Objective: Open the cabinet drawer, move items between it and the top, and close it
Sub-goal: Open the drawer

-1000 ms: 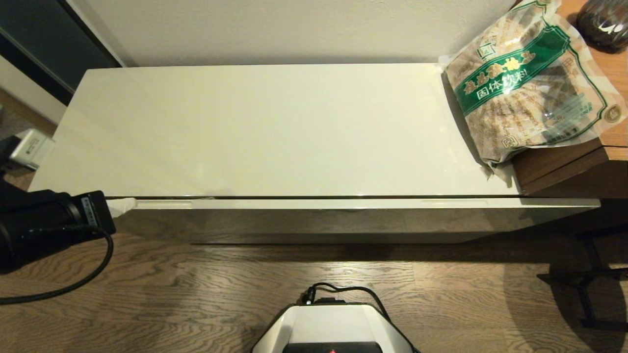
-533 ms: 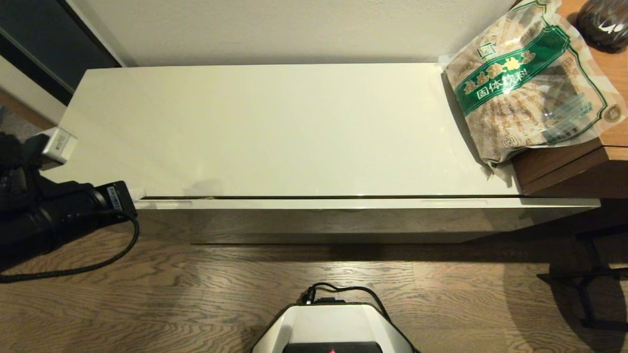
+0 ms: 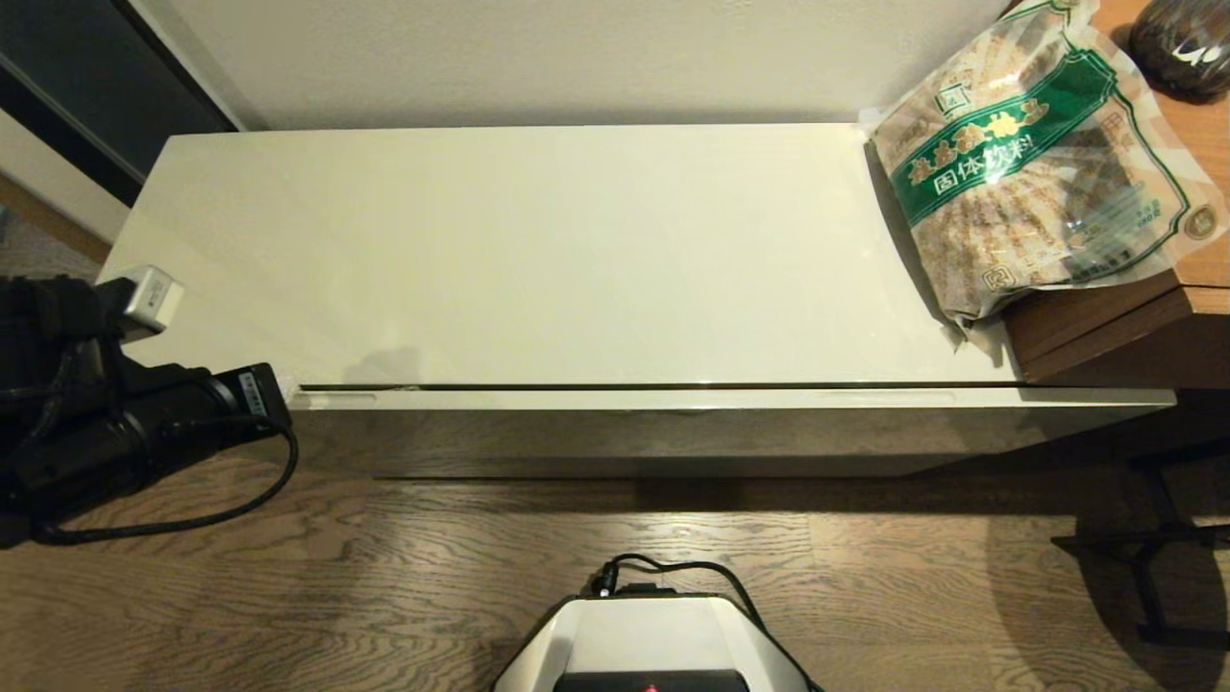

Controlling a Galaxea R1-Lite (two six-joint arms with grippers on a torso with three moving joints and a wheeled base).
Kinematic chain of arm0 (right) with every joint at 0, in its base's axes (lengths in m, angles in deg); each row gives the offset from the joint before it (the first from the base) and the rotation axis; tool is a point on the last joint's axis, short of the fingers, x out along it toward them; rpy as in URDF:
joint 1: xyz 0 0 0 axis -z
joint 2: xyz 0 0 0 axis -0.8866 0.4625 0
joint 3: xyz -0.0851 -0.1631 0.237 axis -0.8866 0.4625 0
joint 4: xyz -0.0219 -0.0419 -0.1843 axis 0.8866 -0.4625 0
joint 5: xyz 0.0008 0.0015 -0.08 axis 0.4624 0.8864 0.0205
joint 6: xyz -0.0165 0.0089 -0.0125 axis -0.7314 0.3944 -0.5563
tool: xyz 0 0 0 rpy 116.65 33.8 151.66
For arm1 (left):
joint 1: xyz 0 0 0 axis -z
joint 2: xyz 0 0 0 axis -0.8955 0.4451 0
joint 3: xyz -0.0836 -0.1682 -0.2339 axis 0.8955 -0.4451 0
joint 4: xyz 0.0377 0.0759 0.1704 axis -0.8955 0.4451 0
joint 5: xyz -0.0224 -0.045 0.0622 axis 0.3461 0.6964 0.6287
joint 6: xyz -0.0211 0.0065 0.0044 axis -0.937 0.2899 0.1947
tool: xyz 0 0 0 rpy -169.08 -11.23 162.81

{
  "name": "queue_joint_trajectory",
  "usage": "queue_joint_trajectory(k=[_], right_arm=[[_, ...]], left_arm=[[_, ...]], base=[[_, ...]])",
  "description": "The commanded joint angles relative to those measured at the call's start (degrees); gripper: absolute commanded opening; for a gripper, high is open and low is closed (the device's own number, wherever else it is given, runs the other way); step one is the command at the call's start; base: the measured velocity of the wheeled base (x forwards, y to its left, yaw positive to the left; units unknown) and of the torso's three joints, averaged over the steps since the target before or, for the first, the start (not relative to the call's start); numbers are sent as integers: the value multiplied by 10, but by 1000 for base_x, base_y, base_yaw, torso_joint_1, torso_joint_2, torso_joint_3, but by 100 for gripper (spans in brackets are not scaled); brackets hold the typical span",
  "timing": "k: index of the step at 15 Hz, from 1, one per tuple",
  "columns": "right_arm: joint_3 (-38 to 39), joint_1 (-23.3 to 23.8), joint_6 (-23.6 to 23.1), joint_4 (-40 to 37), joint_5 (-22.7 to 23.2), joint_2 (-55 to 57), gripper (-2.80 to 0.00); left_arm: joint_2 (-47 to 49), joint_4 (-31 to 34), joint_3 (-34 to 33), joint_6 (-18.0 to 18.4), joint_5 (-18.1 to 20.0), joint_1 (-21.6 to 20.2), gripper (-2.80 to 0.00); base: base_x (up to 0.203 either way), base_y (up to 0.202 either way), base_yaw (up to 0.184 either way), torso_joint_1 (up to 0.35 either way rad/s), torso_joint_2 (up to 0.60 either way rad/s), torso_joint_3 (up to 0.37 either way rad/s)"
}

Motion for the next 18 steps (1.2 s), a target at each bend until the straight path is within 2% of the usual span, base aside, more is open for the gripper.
queue_joint_trajectory(k=[1,7,18], right_arm=[[0,0,0,0,0,1,-280],[-1,0,0,0,0,1,-280],[0,0,0,0,0,1,-280]], left_arm=[[4,-1,-7,0,1,0,-280],[15,-4,-17,-10,1,5,-280],[54,-90,-34,-11,-1,5,-280]], base=[[0,0,0,0,0,0],[0,0,0,0,0,0],[0,0,0,0,0,0]])
